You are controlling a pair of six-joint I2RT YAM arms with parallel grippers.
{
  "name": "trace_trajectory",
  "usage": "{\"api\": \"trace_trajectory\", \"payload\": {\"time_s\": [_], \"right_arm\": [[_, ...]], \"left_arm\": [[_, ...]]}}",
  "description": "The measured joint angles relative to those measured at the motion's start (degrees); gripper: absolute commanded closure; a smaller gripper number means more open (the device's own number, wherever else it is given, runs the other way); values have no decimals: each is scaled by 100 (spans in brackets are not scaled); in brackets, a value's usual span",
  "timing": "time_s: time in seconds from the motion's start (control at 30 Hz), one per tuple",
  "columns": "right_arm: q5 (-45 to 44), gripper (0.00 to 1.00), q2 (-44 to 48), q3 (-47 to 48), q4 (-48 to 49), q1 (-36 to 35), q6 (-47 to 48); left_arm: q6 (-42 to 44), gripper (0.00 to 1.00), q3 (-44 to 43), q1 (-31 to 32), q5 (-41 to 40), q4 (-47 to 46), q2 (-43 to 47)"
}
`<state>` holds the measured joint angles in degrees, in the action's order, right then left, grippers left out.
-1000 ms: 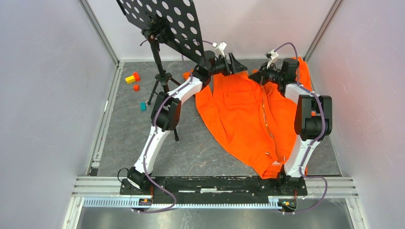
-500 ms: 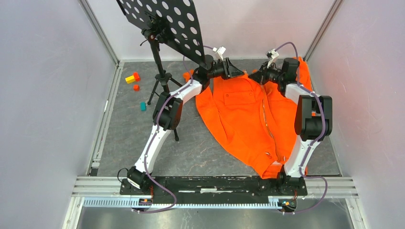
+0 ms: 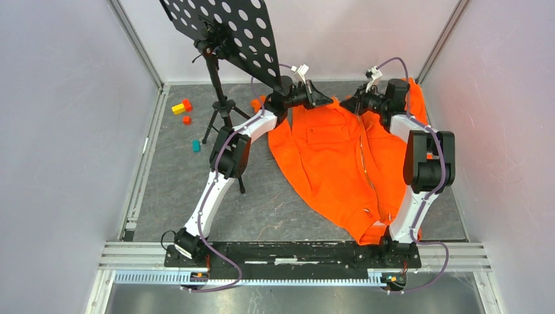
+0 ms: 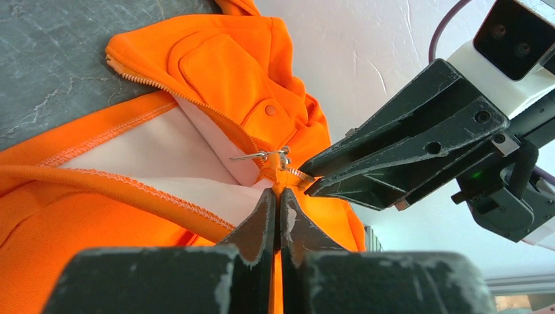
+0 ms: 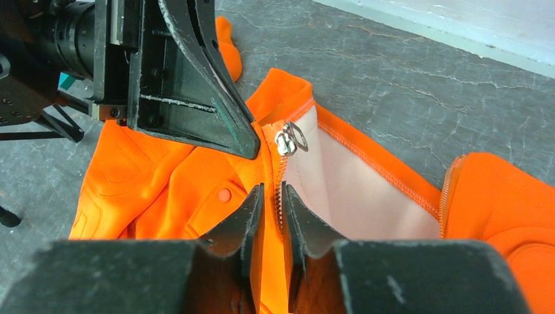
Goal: Zip up the jacket
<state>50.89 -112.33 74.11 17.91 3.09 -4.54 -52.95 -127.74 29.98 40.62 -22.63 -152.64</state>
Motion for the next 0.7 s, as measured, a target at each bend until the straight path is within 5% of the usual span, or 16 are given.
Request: {"api": "trace_trajectory", "payload": {"time_s": [0.23, 0.7], "right_arm": [[-603, 52, 0, 118, -302, -22, -374], [-2293, 45, -216, 1108, -1255, 225, -870]], "left_arm": [[50, 98, 334, 0, -221, 166, 0], [46, 98, 1058, 0, -304, -155, 0]]}}
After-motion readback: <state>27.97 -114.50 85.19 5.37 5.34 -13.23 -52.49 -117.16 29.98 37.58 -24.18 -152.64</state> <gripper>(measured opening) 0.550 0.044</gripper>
